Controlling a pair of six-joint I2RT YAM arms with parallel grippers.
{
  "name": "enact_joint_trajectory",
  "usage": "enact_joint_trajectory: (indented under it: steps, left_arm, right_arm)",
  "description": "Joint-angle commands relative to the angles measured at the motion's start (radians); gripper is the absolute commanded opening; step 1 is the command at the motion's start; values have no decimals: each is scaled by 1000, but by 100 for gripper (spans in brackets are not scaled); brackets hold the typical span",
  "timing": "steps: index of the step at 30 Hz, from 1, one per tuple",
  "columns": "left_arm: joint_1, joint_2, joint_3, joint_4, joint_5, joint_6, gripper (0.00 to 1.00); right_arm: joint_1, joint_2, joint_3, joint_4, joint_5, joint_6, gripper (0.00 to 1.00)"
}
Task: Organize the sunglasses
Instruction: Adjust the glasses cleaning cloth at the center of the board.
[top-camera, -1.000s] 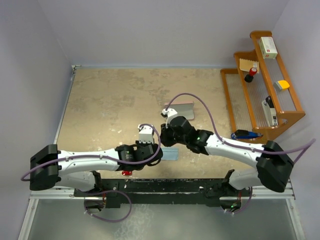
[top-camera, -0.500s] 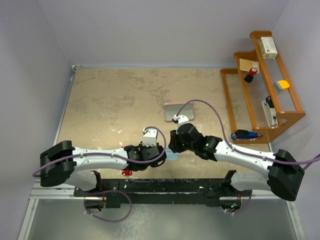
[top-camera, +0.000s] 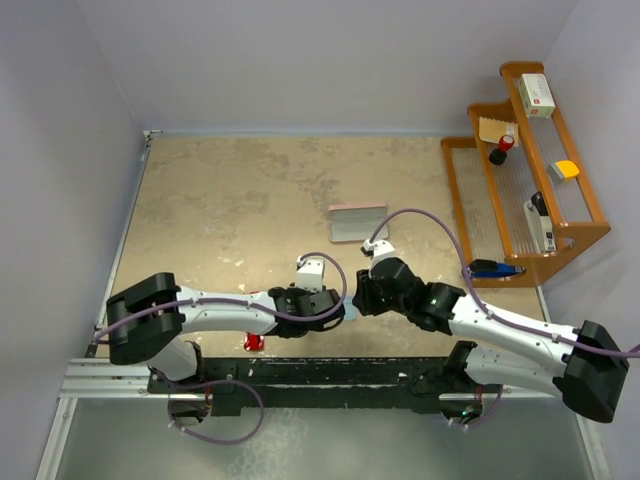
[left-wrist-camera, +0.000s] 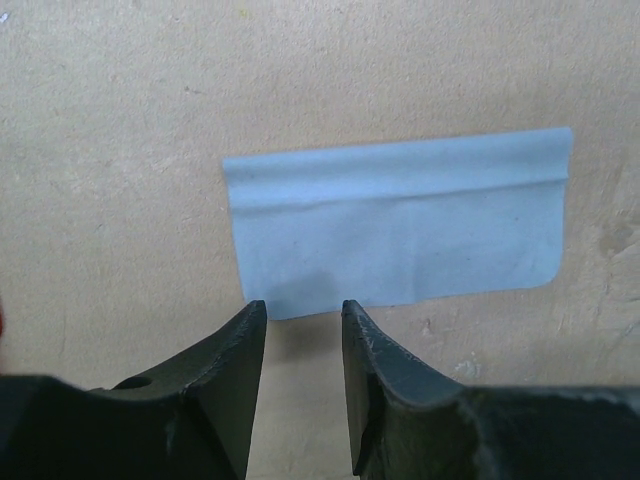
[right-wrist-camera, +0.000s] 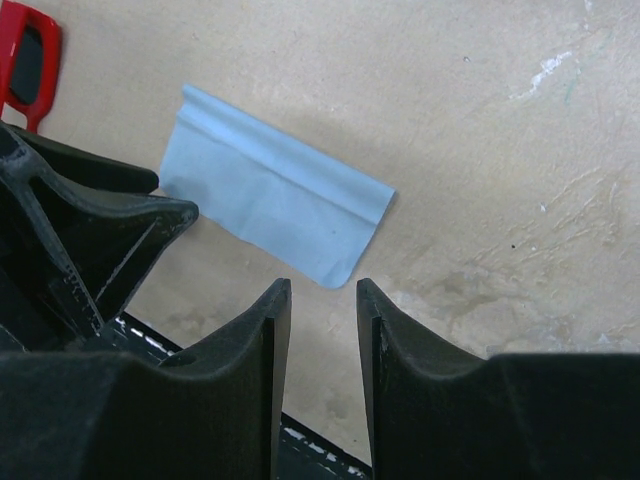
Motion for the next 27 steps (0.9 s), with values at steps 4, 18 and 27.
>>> enact_joint_trajectory:
  steps: [4,18,27]
  left_arm:
    - [5,72,110,-55,-54,-17,32]
    - [12,57,97,-105,-77,-51,32]
    - [15,67,75,-96,-65,-55,34]
  right_arm:
    - [2,-53,-33,-26,5,9,36]
    - [3,-53,-50,-7,-8,-5,35]
    - [3,-53,-51,-7,-12,-11,34]
